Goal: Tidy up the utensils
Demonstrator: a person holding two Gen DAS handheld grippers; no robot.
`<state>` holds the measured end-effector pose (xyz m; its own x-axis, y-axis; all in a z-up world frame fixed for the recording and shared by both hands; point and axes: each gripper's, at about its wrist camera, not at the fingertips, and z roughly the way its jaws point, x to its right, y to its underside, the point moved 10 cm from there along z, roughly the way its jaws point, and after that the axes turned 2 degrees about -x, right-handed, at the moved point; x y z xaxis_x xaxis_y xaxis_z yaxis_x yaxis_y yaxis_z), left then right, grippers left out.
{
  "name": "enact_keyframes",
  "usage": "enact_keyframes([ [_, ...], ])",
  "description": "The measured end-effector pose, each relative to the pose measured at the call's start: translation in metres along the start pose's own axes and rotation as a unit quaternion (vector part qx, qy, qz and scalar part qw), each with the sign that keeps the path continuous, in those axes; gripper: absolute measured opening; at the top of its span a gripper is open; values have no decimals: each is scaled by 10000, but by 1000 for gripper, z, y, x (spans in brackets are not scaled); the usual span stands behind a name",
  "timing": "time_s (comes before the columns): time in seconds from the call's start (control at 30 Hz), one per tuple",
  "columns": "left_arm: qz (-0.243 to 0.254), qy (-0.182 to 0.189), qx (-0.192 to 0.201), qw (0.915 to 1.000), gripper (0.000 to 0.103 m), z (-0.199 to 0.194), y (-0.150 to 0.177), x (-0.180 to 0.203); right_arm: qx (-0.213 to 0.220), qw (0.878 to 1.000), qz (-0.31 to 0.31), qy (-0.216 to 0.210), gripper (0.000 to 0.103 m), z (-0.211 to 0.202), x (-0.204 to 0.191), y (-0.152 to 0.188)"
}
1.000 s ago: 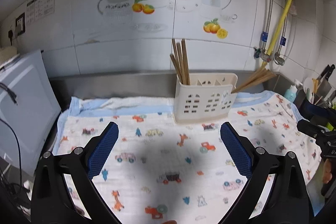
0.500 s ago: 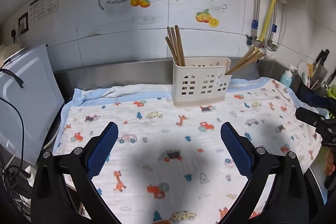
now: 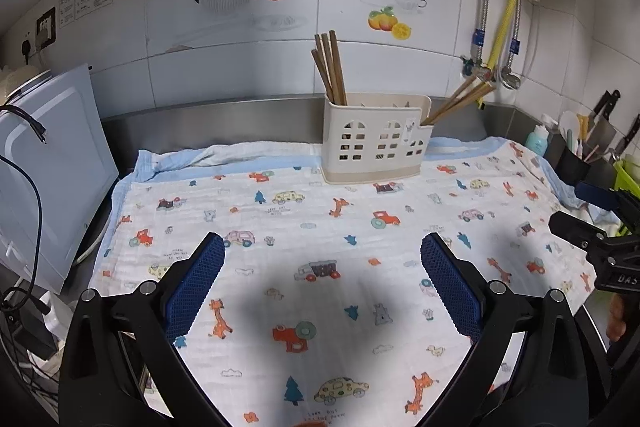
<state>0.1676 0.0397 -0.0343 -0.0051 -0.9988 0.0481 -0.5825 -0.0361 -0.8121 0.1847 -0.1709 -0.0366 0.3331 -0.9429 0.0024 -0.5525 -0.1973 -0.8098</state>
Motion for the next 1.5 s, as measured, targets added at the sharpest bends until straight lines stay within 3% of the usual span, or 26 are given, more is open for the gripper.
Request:
enact_keyframes([
  [1.5,-32,7,-223,9997,97,11,17,3,-1,10000,36,-79,90,-1,-4,6],
])
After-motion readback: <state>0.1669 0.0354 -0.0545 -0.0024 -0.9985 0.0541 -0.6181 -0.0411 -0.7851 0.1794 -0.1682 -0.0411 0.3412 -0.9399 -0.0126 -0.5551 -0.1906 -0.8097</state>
